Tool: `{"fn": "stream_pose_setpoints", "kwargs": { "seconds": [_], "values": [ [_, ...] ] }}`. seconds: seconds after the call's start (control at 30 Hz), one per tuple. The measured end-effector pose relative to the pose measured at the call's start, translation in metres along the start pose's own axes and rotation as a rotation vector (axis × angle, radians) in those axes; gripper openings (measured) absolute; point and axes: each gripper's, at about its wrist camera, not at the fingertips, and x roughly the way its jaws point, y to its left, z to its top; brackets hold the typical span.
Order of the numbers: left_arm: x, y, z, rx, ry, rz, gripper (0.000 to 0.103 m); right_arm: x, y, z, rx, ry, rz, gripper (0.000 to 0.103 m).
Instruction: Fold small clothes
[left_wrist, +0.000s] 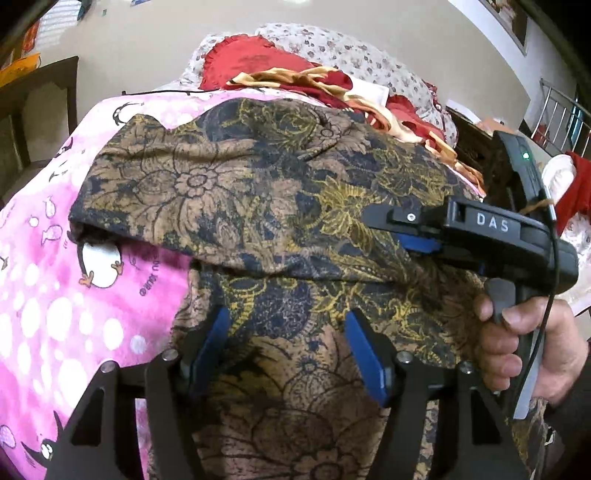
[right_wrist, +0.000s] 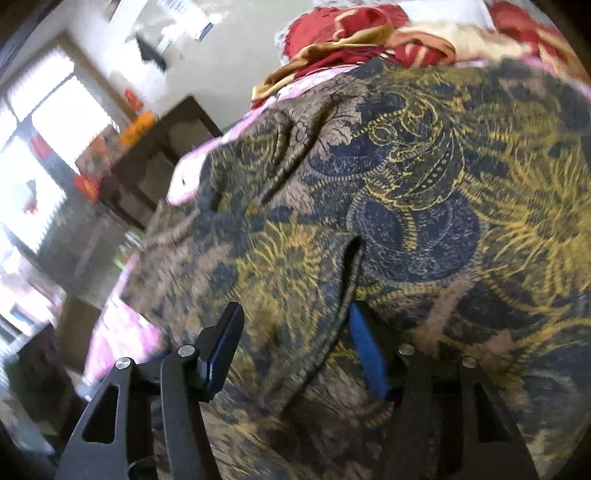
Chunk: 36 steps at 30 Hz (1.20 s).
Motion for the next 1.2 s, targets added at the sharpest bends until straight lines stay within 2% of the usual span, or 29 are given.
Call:
{"fn": "stream_pose_setpoints", "kwargs": {
  "seconds": [0.03, 0.1, 0.23, 0.33, 0.4, 0.43, 0.53, 0.67, 0.8, 1.0, 1.13, 1.2],
  "values": [
    [0.001, -0.001, 0.0, -0.005, -0.001, -0.005, 0.069, 0.003, -0.001, 0.0, 0.006, 0.008, 0.023, 0.036],
    [0.001, -0.001, 0.001, -0.012, -0.004, -0.012, 0.069, 0.007, 0.001, -0.003, -0.001, 0.019, 0.012, 0.009],
    [0.001, -0.002, 0.001, -0.011, -0.005, -0.006, 0.069, -0.014, 0.004, -0.002, 0.013, -0.064, -0.005, 0.004],
    [0.001, -0.002, 0.001, -0.01, -0.005, -0.005, 0.069, -0.055, 0.009, 0.002, -0.011, -0.146, -0.041, 0.003],
    [0.001, -0.002, 0.001, -0.007, -0.004, -0.002, 0.069, -0.084, 0.0, 0.005, -0.03, -0.156, -0.148, 0.003],
    [0.001, -0.003, 0.001, -0.005, -0.003, 0.0, 0.069, -0.103, -0.01, 0.004, -0.059, -0.158, -0.248, 0.003],
    [0.002, -0.005, 0.001, 0.007, 0.0, 0.013, 0.07, -0.133, -0.049, -0.006, -0.044, -0.115, -0.44, 0.002],
    [0.004, -0.007, 0.001, 0.02, 0.002, 0.025, 0.071, -0.162, -0.091, -0.024, -0.002, -0.09, -0.571, 0.002],
    [0.004, -0.007, 0.002, 0.02, 0.003, 0.025, 0.071, -0.178, -0.112, -0.04, 0.044, -0.104, -0.566, 0.002],
    [0.004, -0.007, 0.002, 0.018, 0.002, 0.021, 0.071, -0.179, -0.115, -0.046, 0.083, -0.14, -0.571, 0.002],
    [0.004, -0.007, 0.002, 0.019, 0.003, 0.021, 0.071, -0.173, -0.116, -0.045, 0.088, -0.117, -0.508, 0.002],
    [0.004, -0.007, 0.002, 0.02, 0.003, 0.018, 0.072, -0.185, -0.114, -0.048, 0.082, -0.123, -0.507, 0.005]
  ]
}}
